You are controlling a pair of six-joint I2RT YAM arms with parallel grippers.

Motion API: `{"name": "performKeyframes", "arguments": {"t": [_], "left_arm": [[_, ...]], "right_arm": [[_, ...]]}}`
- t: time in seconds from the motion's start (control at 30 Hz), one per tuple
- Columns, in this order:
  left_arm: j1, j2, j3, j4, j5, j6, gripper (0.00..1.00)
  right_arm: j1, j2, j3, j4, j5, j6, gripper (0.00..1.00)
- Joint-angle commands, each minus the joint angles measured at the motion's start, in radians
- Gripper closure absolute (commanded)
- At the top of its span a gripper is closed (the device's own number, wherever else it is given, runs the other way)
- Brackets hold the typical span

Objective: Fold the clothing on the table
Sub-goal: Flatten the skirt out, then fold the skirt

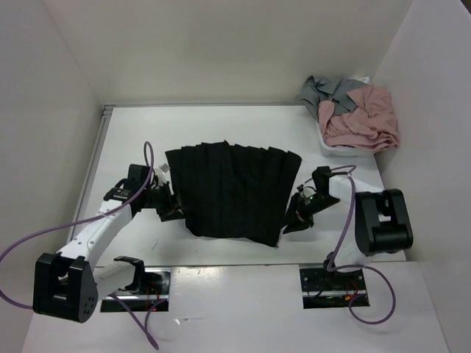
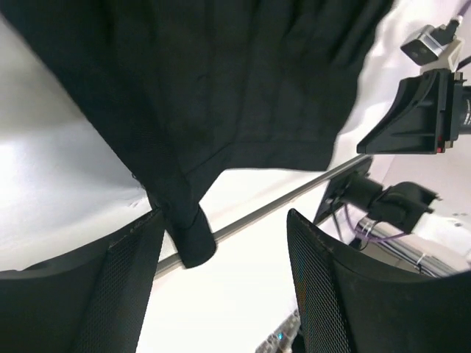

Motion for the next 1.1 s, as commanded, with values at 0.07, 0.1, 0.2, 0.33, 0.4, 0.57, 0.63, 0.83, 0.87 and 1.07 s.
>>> {"name": "performKeyframes", "arguments": {"t": [0.07,0.1,0.2,0.33,0.4,0.57,0.63,0.83,0.87,1.07], "left_arm": [[-0.014,-0.006,0.061,-0.018,0.005,-0.007,0.26],[-0.014,-0.006,0.061,-0.018,0.005,-0.007,0.26],[-0.014,-0.006,0.033,-0.006,-0.004,-0.007,0.26],[-0.035,0.016,0.007,-0.006,-0.015,-0.016,0.26],[-0.066,0.025,0.007,-0.015,-0.045,-0.016,0.26],[-0.142,0.094,0.07,-0.095,-0.229,-0.057,0.31],[-0.158,0.135,0.095,-0.116,-0.286,-0.068,0.31],[-0.179,0.229,0.167,-0.211,-0.346,-0.059,0.27],[-0.179,0.247,0.167,-0.231,-0.357,-0.071,0.27],[-0.179,0.247,0.26,-0.355,-0.517,-0.094,0.27]], "right_arm": [[-0.045,-0.167,0.041,-0.165,0.164,0.046,0.65],[-0.057,-0.183,0.032,-0.174,0.188,0.046,0.65],[-0.057,-0.234,0.032,-0.188,0.222,0.079,0.55],[-0.057,-0.3,0.001,-0.188,0.299,0.168,0.48],[-0.028,-0.349,0.001,-0.177,0.34,0.226,0.47],[0.047,-0.421,-0.051,-0.067,0.379,0.406,0.46],[0.076,-0.445,-0.098,-0.03,0.37,0.467,0.46],[0.164,-0.464,-0.203,0.12,0.362,0.593,0.45],[0.164,-0.464,-0.212,0.143,0.362,0.613,0.45],[0.184,-0.519,-0.24,0.255,0.393,0.667,0.45]]}}
